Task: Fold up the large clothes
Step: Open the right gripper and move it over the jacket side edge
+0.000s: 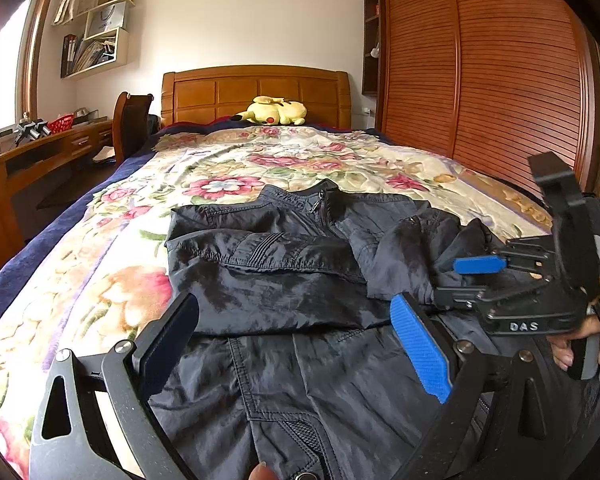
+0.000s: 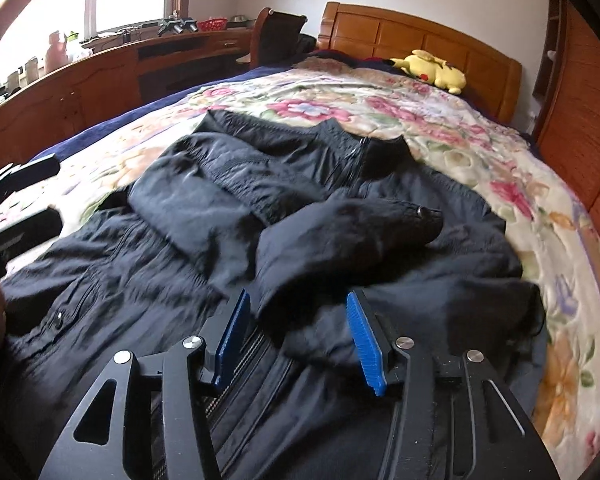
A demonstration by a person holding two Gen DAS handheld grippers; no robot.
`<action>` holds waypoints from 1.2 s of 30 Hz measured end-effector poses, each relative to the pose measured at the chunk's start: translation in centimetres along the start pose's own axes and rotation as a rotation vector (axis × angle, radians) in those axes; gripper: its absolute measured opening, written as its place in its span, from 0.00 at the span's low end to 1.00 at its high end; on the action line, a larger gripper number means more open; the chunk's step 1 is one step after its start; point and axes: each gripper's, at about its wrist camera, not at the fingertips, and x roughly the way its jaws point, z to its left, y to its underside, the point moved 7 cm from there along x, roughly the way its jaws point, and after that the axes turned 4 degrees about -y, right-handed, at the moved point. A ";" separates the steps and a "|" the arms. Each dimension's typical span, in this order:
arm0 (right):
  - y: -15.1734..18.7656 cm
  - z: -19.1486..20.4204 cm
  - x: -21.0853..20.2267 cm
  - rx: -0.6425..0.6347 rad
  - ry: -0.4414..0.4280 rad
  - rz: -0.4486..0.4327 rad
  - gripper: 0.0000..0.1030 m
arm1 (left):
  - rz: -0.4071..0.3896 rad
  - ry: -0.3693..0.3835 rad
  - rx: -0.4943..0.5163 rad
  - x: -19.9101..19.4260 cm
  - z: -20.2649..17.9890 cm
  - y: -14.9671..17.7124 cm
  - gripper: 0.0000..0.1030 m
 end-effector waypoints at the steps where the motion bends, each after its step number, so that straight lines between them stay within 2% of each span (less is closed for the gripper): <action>1: 0.1 0.0 -0.1 -0.001 -0.003 -0.001 0.51 | 0.000 0.000 0.000 0.0 0.0 0.0 0.94; 10: -1.6 -2.7 -1.4 0.087 0.024 -0.057 0.51 | 0.000 -0.001 -0.001 0.1 0.0 0.0 0.94; 14: -3.4 -4.3 0.4 0.155 0.036 -0.046 0.51 | 0.000 -0.001 0.000 0.1 0.1 0.0 0.94; 17: -4.6 -5.2 2.5 0.214 0.043 -0.037 0.63 | 0.001 -0.001 -0.001 0.1 0.1 0.0 0.94; 19: -5.2 -5.5 4.3 0.245 0.060 -0.017 0.68 | 0.000 -0.002 -0.002 0.0 0.2 0.0 0.94; 23: -5.6 -6.4 7.0 0.301 0.082 0.042 0.70 | -0.001 -0.002 -0.003 0.1 0.2 0.0 0.94; 27: -4.8 -6.7 9.7 0.348 0.052 0.130 0.70 | -0.004 -0.001 -0.010 0.0 0.6 -0.2 0.94; 31: -4.9 -6.1 11.2 0.325 0.013 0.144 0.70 | -0.007 -0.002 -0.012 0.0 0.6 -0.3 0.94; 32: -5.1 -5.8 11.4 0.314 -0.006 0.140 0.68 | -0.006 -0.003 -0.012 0.0 0.6 -0.3 0.94; 35: -5.4 -5.9 11.6 0.293 -0.011 0.136 0.45 | -0.001 -0.007 -0.011 0.1 0.6 -0.2 0.94; 36: -5.6 -5.9 11.6 0.286 -0.010 0.129 0.28 | 0.000 -0.008 -0.011 0.1 0.5 -0.2 0.94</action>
